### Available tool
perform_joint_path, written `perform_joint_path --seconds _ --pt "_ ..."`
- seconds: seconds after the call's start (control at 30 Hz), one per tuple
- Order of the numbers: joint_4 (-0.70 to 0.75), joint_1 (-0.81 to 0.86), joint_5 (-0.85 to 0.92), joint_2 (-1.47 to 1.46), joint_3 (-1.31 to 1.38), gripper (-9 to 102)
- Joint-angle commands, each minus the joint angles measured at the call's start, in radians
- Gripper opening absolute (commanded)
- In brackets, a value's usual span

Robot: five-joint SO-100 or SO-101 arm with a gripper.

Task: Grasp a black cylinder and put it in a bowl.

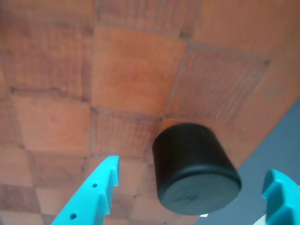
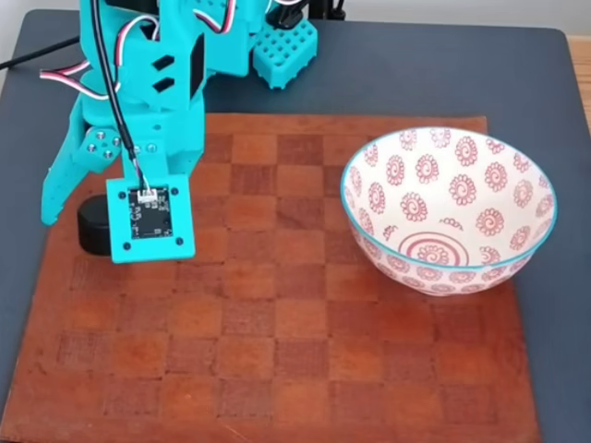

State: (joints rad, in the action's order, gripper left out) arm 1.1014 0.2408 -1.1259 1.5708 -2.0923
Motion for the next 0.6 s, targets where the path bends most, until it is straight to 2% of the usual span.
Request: perform_joint_path --seconds 0.0,0.57 --pt "-0.014 0.006 -0.009 0.006 0.038 31" --pt "-0.015 0.008 -0.009 -0.009 0.037 12"
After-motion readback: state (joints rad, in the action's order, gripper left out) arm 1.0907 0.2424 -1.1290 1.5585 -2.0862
